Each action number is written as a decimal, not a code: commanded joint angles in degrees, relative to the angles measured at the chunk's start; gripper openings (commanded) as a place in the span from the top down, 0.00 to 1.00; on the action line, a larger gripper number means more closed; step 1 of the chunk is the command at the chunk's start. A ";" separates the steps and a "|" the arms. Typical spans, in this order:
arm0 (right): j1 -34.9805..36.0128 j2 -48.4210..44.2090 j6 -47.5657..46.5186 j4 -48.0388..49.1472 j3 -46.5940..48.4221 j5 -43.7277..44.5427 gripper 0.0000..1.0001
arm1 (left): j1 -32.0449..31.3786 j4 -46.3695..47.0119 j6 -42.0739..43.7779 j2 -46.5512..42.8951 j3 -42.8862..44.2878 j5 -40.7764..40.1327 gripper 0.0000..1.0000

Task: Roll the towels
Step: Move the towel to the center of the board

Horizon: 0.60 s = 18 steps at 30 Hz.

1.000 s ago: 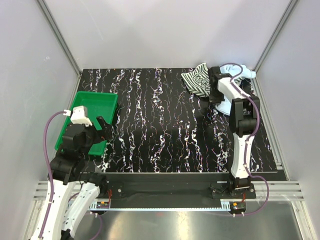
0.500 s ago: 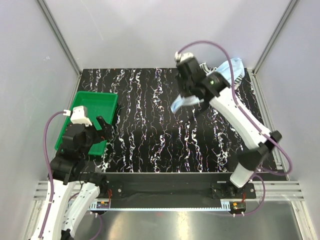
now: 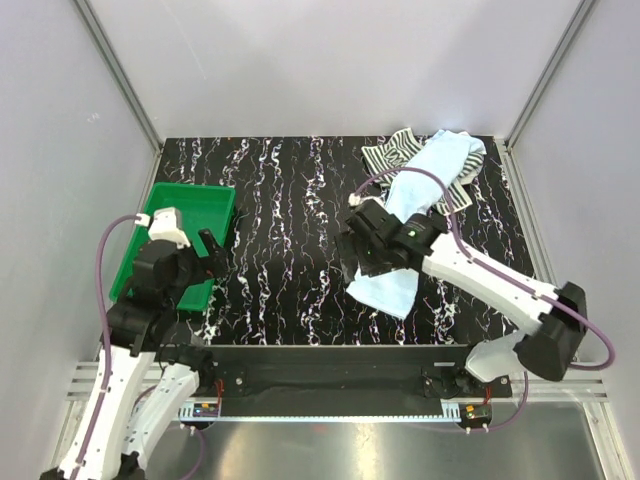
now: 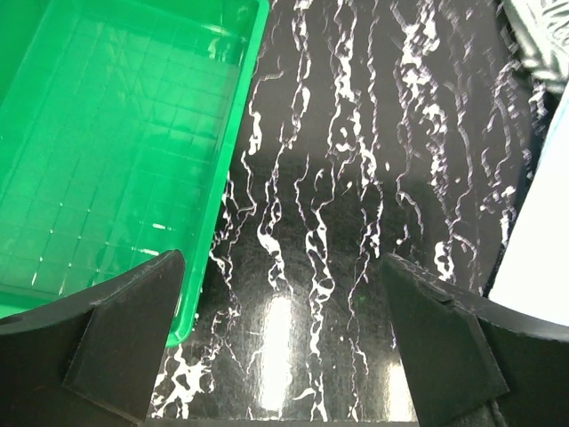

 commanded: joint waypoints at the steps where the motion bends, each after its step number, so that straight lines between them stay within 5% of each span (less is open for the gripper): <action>1: -0.34 -3.91 4.33 2.86 2.85 10.98 0.00 | -2.55 -0.58 -0.89 5.62 2.72 -0.79 0.03; 3: -1.48 -0.23 3.37 2.51 2.93 12.41 0.02 | -5.80 -2.17 -1.59 7.57 3.42 -2.47 0.03; 7: -1.66 8.82 2.57 4.25 2.33 6.73 0.24 | -11.00 -4.20 -1.33 9.16 5.01 -10.01 0.03; 11: 0.01 14.63 3.45 9.53 -1.02 4.06 0.36 | -11.18 -2.45 -0.98 7.24 3.00 -8.81 0.01; 18: 2.74 22.37 3.36 11.39 0.64 3.62 0.44 | -11.09 -1.39 -0.80 5.91 2.29 -8.37 0.01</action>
